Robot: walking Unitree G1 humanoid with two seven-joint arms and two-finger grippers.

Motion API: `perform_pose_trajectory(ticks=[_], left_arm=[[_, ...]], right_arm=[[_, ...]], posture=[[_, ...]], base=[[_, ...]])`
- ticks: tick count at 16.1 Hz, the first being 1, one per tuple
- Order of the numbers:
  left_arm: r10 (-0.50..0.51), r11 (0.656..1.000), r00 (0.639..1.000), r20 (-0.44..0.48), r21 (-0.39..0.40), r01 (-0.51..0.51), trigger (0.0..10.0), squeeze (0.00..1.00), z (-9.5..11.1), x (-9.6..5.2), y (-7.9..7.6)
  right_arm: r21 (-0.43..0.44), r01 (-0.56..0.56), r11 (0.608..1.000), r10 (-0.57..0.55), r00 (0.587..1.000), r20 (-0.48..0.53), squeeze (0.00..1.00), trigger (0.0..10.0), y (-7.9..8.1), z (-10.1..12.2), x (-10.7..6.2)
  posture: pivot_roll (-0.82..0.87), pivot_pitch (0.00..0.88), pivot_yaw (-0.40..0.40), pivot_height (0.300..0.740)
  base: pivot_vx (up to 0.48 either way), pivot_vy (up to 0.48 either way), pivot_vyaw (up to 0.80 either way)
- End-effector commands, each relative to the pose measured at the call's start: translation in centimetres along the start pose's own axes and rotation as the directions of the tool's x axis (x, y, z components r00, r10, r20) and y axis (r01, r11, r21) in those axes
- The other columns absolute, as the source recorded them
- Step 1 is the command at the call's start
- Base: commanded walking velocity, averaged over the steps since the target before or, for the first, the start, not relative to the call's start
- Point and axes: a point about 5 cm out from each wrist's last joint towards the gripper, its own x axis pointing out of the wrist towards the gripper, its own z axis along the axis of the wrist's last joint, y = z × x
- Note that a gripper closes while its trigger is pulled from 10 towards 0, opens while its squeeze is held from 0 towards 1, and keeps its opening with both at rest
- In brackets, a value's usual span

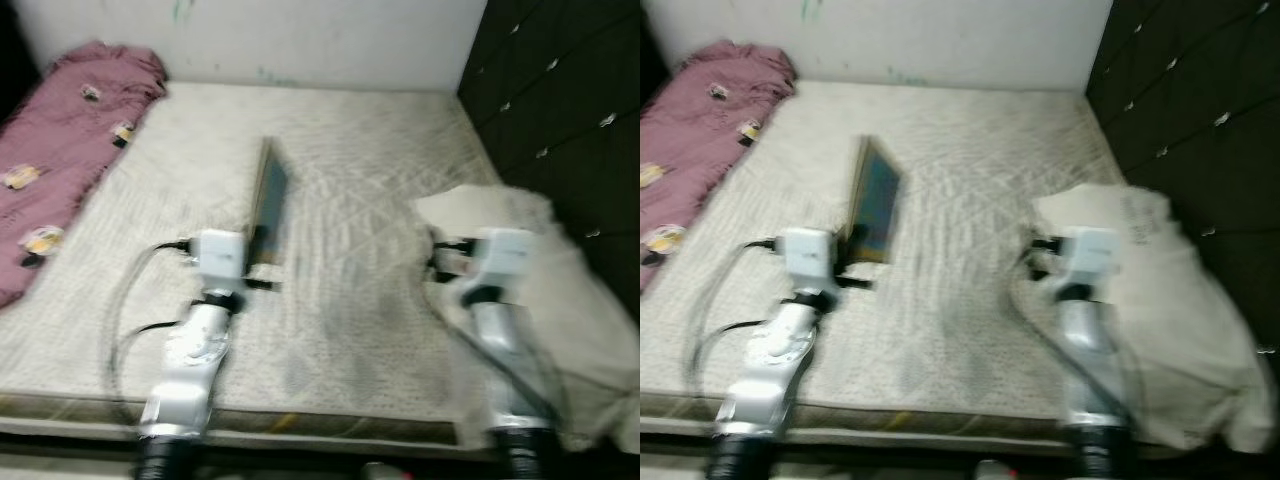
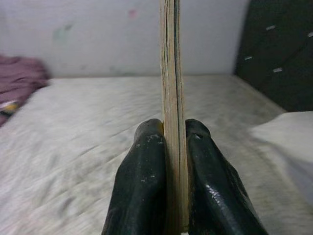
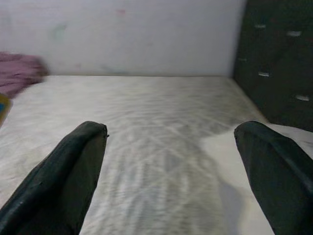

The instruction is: Clean up the room

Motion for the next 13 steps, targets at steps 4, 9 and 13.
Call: perform_pose_trajectory(ticks=[4, 9, 13], left_arm=[[0.039, 0.999, 0.998, 0.043, -0.009, -0.038, 10.0, 0.0, 0.71, -0.21, 0.72], [0.033, 0.999, 0.999, 0.033, 0.007, -0.034, 10.0, 0.0, 0.44, -0.37, 0.69], [0.012, 1.0, 0.999, 0.039, -0.004, -0.012, 10.0, 0.0, 0.61, -0.25, 0.56]], right_arm=[[-0.006, 0.005, 1.0, -0.005, 1.0, -0.003, 0.0, 10.0, -0.38, 0.07, -0.09], [-0.013, 0.004, 1.0, -0.004, 1.0, -0.006, 0.0, 10.0, -0.44, -0.06, -0.14], [-0.014, 0.007, 1.0, -0.007, 1.0, -0.006, 0.0, 10.0, -0.4, -0.03, -0.08]], posture=[[-0.11, 0.0, 0.013, 0.74], [-0.12, 0.0, 0.013, 0.74], [-0.12, 0.0, 0.013, 0.74]], base=[[0.0, 0.0, -0.51], [0.0, 0.0, -0.39], [0.0, -0.065, 0.0]])
